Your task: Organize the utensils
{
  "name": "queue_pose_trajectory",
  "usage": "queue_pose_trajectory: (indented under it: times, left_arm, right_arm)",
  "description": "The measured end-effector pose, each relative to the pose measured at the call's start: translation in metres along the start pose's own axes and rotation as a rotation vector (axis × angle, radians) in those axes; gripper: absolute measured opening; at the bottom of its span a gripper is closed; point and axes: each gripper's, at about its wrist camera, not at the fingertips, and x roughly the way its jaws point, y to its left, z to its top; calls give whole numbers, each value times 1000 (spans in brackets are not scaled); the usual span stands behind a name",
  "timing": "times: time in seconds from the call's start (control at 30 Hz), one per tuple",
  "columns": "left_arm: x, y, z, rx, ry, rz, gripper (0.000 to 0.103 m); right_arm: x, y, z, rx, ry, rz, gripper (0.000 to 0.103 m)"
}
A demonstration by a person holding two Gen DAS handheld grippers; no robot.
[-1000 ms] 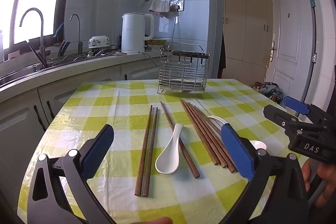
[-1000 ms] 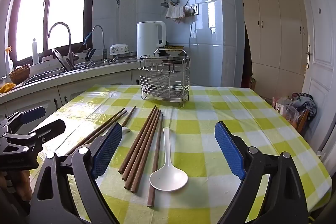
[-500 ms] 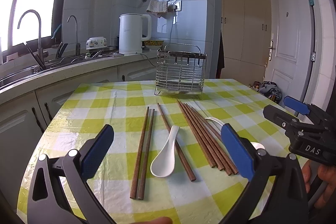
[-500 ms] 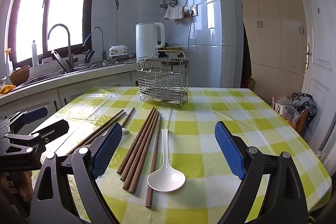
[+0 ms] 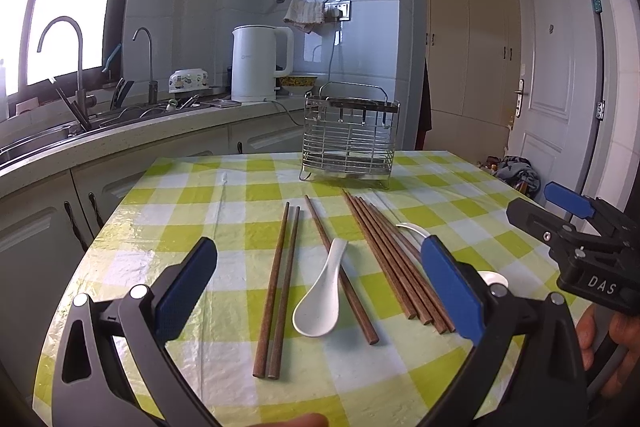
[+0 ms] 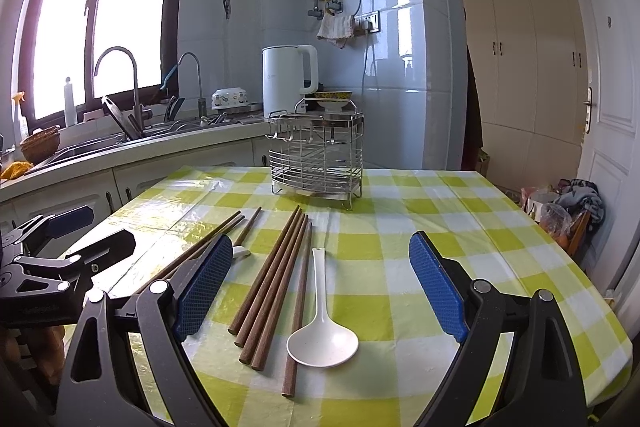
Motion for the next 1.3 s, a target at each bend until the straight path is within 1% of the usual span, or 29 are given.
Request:
queue_pose_trajectory:
  times: [1.3]
  left_arm:
    - [-1,0,0,-1,1,0,99]
  right_arm:
    - [-3,-1,1,1,-1,-1,84]
